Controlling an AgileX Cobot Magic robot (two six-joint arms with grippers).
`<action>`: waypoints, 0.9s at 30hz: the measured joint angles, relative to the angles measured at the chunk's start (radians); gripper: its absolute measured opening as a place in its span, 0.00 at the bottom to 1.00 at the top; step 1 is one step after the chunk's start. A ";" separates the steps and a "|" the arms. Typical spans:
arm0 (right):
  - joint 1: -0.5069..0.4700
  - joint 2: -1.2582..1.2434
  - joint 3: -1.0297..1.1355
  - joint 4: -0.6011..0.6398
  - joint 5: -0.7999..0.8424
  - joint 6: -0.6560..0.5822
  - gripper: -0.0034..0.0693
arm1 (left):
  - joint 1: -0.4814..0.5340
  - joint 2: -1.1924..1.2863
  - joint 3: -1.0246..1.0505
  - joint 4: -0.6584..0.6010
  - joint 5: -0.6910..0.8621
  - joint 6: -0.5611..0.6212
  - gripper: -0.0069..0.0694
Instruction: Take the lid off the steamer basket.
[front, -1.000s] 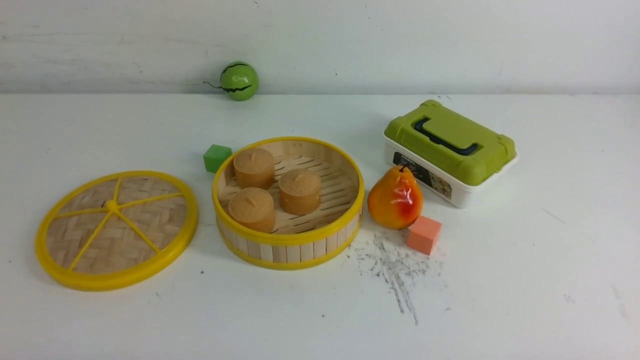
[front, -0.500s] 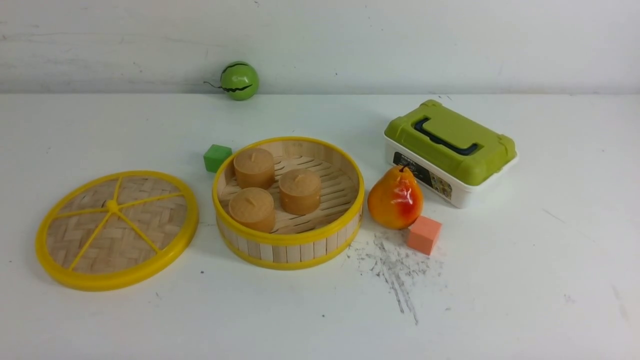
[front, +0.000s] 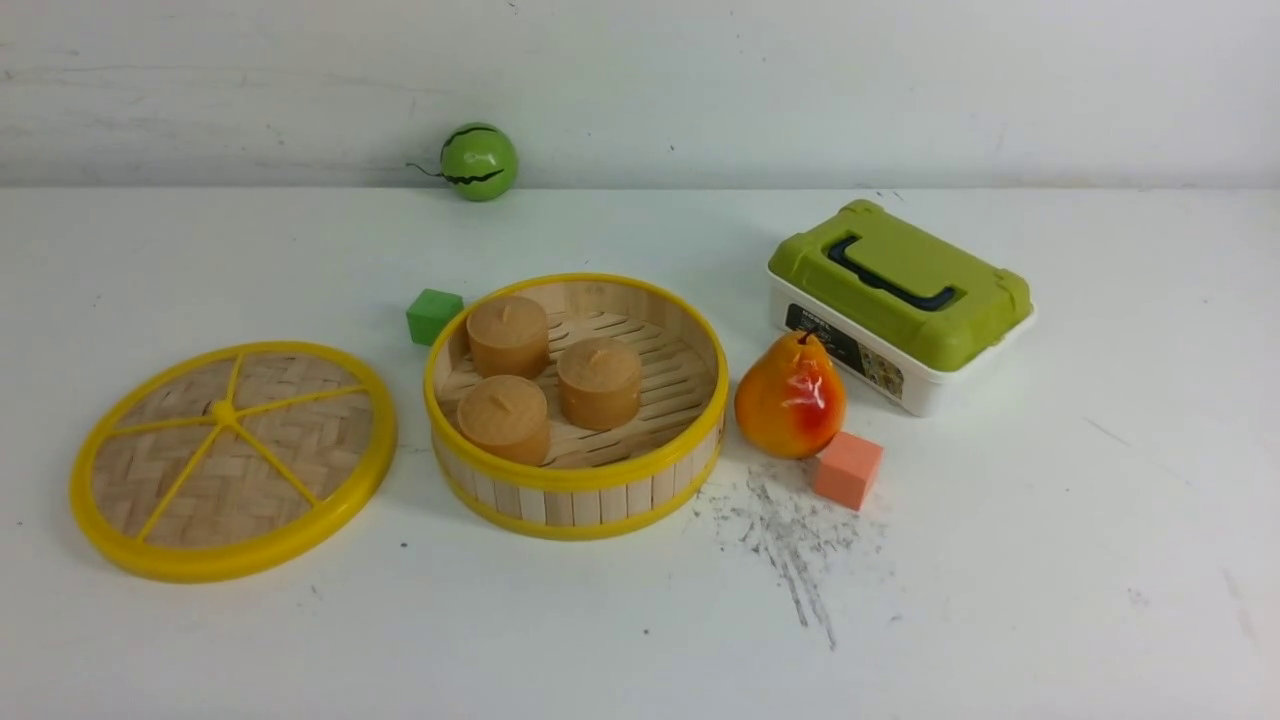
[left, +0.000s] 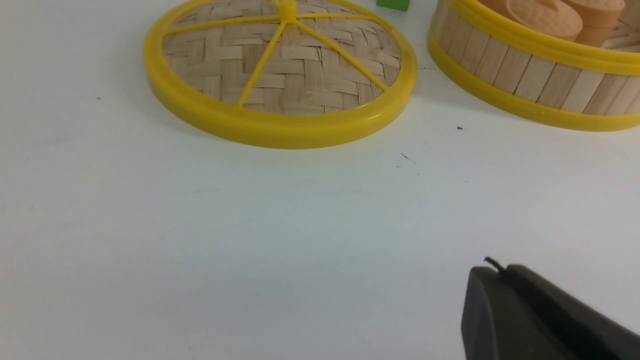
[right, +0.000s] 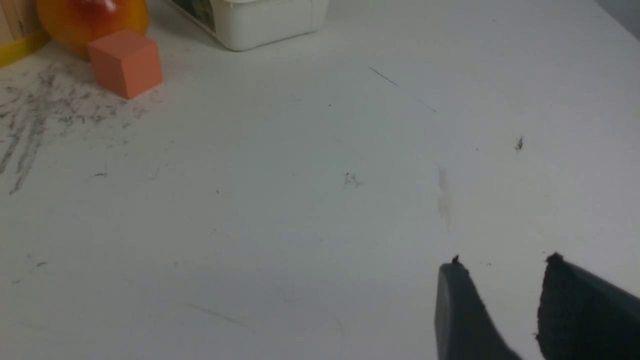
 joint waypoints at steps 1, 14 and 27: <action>0.000 0.000 0.000 0.000 0.000 0.000 0.38 | 0.000 0.000 0.000 0.000 0.000 0.000 0.09; 0.000 0.000 0.000 0.000 0.000 0.000 0.38 | 0.000 0.000 0.000 0.000 0.000 0.000 0.10; 0.000 0.000 0.000 0.000 0.000 0.000 0.38 | 0.000 0.000 0.000 0.000 0.000 0.000 0.12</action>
